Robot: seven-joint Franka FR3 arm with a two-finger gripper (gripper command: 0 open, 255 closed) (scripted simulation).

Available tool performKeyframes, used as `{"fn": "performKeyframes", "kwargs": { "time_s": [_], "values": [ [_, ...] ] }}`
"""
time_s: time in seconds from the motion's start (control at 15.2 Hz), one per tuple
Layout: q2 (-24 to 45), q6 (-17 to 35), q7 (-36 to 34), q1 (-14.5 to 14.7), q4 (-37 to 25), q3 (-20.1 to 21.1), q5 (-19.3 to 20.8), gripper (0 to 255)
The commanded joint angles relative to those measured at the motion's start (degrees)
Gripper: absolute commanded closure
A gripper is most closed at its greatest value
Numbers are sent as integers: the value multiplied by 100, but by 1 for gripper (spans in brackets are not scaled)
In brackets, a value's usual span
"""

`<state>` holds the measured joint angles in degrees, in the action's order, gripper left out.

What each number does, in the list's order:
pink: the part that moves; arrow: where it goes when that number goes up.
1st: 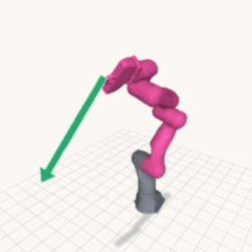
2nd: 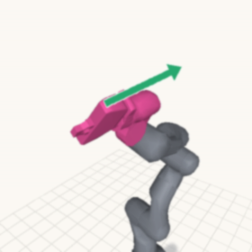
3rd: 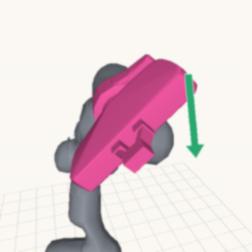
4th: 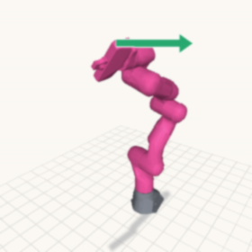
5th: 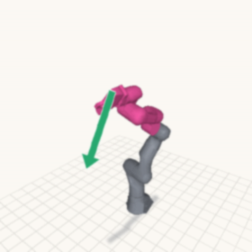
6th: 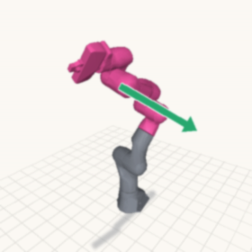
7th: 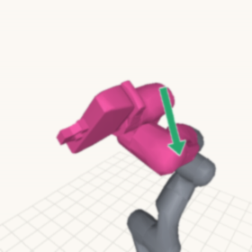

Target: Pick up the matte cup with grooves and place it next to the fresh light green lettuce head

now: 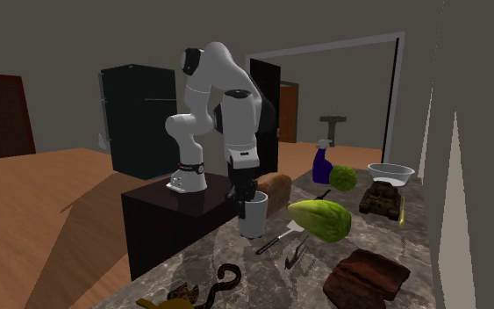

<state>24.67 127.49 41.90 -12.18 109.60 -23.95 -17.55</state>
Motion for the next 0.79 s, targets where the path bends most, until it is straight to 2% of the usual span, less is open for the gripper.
{"fn": "performKeyframes", "kwargs": {
  "time_s": [0.0,0.73],
  "values": [
    [-107,-118,-46,24,-22,-35,64,255],
    [-578,-781,-271,115,-270,-169,363,255]
  ]
}}
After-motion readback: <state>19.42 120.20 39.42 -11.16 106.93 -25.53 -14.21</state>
